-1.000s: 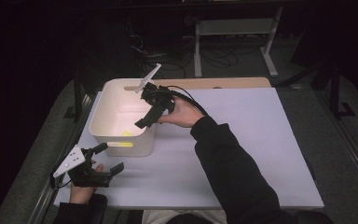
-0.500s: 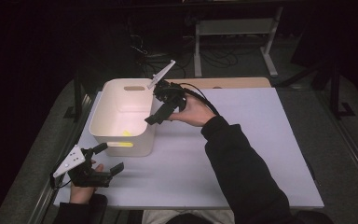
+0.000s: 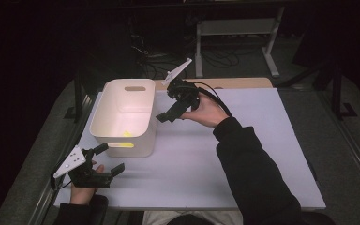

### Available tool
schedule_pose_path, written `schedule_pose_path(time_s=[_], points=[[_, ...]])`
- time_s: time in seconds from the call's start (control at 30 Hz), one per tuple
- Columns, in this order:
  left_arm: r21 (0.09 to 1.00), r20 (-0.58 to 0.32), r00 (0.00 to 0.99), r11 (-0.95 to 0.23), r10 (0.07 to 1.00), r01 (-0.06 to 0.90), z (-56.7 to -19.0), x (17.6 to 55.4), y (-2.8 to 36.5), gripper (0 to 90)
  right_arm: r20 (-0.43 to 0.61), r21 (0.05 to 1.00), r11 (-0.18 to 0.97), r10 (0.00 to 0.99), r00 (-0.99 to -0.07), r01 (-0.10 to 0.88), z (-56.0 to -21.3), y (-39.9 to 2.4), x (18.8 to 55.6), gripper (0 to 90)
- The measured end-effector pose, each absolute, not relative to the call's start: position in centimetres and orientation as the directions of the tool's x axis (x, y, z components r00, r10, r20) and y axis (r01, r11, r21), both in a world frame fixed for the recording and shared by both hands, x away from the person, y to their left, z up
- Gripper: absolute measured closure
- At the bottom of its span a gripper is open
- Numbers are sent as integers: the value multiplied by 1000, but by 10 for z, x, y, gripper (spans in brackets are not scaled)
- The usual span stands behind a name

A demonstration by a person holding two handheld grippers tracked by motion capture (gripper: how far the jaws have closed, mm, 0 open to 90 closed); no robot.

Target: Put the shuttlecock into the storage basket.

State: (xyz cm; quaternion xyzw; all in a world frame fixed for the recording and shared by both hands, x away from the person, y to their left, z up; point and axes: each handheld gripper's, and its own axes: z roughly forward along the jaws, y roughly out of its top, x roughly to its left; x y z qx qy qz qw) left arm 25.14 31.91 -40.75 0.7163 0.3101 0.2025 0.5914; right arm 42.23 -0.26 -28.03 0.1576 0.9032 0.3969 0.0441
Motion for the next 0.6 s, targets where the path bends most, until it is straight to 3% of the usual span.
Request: schedule_pose_path(time_s=[0.6], points=[[973,-77,724,-108,685,206,-408,251,319,0,54,739,612,363,-930,282,-289,-32,422,0]])
